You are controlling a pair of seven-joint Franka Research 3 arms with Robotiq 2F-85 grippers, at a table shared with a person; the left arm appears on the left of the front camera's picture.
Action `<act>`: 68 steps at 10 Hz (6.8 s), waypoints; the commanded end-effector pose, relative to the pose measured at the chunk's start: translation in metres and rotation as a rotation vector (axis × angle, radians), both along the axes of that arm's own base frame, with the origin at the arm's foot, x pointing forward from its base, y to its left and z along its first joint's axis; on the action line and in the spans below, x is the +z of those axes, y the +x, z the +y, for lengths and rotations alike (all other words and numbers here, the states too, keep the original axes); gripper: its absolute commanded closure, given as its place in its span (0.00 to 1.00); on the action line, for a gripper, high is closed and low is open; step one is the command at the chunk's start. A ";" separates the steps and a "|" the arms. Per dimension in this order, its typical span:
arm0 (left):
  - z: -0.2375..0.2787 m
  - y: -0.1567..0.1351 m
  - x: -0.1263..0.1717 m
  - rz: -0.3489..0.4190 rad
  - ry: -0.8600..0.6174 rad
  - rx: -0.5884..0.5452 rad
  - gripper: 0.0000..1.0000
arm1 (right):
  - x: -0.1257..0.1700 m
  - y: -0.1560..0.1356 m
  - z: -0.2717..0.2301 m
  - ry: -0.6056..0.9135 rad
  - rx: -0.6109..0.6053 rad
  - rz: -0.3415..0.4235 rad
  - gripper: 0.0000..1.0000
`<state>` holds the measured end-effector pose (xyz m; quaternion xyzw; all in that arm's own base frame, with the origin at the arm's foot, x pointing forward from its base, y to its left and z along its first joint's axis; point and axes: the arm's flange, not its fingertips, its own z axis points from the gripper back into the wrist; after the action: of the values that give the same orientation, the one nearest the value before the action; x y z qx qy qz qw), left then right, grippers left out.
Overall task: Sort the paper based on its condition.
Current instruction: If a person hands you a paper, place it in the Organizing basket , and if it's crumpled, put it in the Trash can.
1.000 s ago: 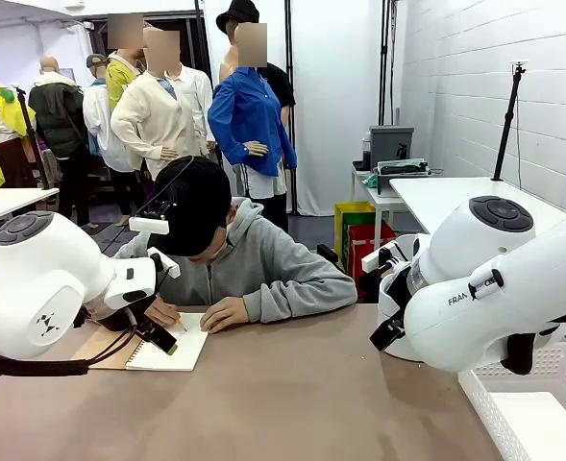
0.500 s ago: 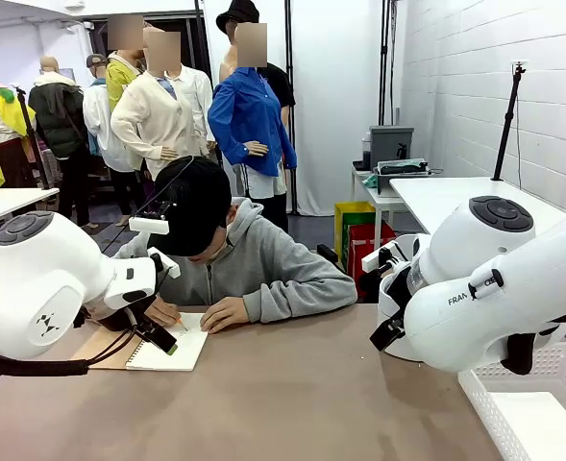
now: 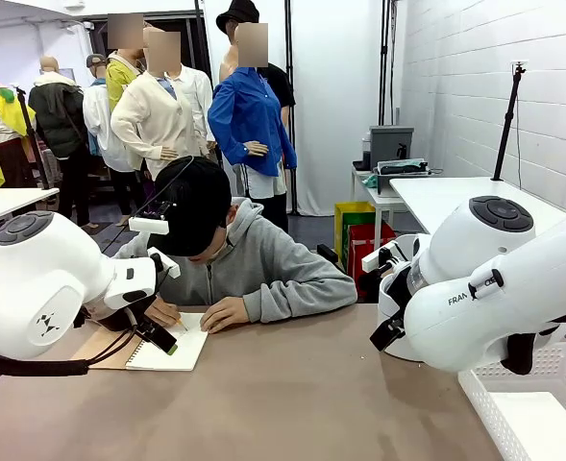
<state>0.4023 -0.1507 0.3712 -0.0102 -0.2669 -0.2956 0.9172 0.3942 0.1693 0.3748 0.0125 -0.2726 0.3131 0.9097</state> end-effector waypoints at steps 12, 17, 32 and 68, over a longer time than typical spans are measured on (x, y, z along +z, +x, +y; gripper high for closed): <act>-0.013 -0.045 0.102 0.126 -0.121 -0.087 0.00 | 0.072 -0.012 0.071 0.120 0.128 0.264 0.00; 0.005 -0.075 0.203 0.113 -0.140 -0.242 0.00 | 0.164 0.008 0.085 0.161 0.198 0.236 0.00; 0.037 -0.076 0.279 -0.001 -0.166 -0.160 0.00 | 0.250 0.015 0.076 0.219 0.190 0.148 0.00; 0.048 -0.108 0.311 -0.063 -0.144 -0.094 0.00 | 0.293 -0.016 0.078 0.267 0.113 0.092 0.00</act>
<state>0.2942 -0.1030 0.6819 -0.0799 -0.3152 -0.3187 0.8903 0.3812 0.2463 0.6703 0.1750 -0.2540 0.3423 0.8875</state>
